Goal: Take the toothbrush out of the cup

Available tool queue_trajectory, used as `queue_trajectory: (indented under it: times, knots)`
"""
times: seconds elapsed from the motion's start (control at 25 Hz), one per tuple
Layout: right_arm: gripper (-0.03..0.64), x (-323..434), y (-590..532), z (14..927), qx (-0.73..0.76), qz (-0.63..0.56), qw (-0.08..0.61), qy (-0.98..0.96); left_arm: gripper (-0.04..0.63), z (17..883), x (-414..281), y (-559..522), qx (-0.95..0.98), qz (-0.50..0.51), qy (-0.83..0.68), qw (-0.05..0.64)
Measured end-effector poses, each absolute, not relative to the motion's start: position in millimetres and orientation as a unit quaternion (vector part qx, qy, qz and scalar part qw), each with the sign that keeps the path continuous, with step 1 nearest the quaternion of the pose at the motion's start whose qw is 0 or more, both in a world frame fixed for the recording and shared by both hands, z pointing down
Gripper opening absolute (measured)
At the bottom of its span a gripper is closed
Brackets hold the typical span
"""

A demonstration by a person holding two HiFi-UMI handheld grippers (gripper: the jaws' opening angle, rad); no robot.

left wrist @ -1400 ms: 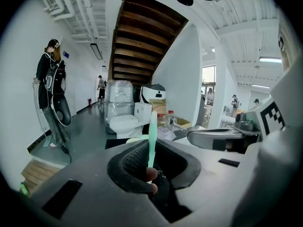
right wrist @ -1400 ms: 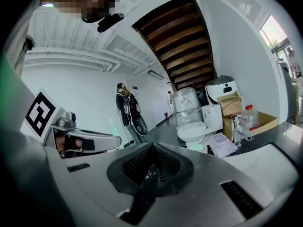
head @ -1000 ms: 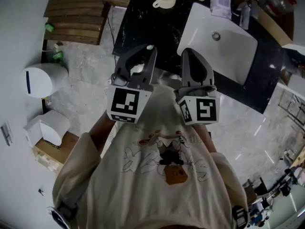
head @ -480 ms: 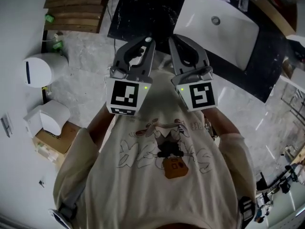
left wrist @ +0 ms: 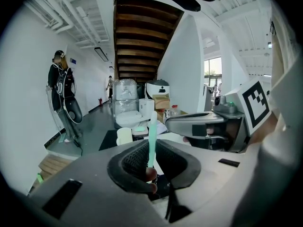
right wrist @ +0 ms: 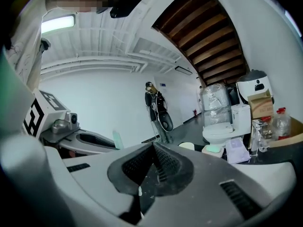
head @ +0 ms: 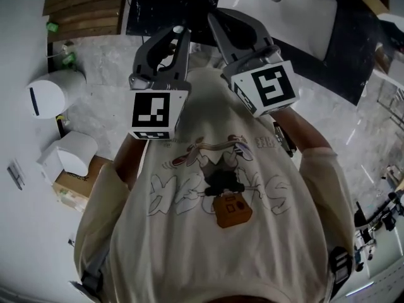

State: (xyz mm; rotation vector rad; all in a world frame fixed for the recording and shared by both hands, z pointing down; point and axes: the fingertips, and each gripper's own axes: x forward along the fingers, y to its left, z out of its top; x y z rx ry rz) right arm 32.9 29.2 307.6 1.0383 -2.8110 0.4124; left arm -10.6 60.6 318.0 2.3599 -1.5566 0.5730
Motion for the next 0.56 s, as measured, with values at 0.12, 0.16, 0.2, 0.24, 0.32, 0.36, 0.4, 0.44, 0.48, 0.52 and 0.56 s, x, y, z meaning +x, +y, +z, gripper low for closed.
queue_trajectory:
  times: [0.12,0.16,0.2,0.24,0.32,0.36,0.4,0.44,0.48,0.52,0.56]
  knots:
    - [0.018,33,30,309,0.345,0.140,0.057,-0.926,0.054,318,-9,60,0.814,0.199,-0.531,0.127]
    - [0.018,31,31,310,0.344,0.141,0.056,-0.926,0.054,318,-10,61,0.815,0.200,-0.529,0.126]
    - [0.018,29,32,310,0.343,0.142,0.056,-0.927,0.054,318,-12,61,0.815,0.200,-0.529,0.125]
    - [0.018,26,34,310,0.342,0.142,0.055,-0.927,0.054,318,-13,61,0.815,0.201,-0.529,0.125]
    - [0.018,23,36,309,0.340,0.144,0.053,-0.928,0.054,318,-15,61,0.815,0.201,-0.528,0.124]
    - [0.018,23,37,309,0.342,0.146,0.051,-0.927,0.054,318,-15,60,0.816,0.202,-0.528,0.124]
    - [0.018,24,37,309,0.345,0.150,0.049,-0.925,0.054,317,-14,59,0.816,0.202,-0.527,0.124]
    - [0.018,25,38,309,0.350,0.154,0.046,-0.923,0.054,317,-12,59,0.817,0.202,-0.525,0.125]
    - [0.018,27,40,308,0.356,0.160,0.044,-0.920,0.054,316,-10,59,0.819,0.201,-0.523,0.125]
    - [0.018,28,43,308,0.363,0.166,0.042,-0.916,0.054,315,-8,59,0.820,0.201,-0.520,0.127]
    - [0.018,30,46,308,0.370,0.172,0.040,-0.912,0.054,315,-6,60,0.822,0.201,-0.518,0.129]
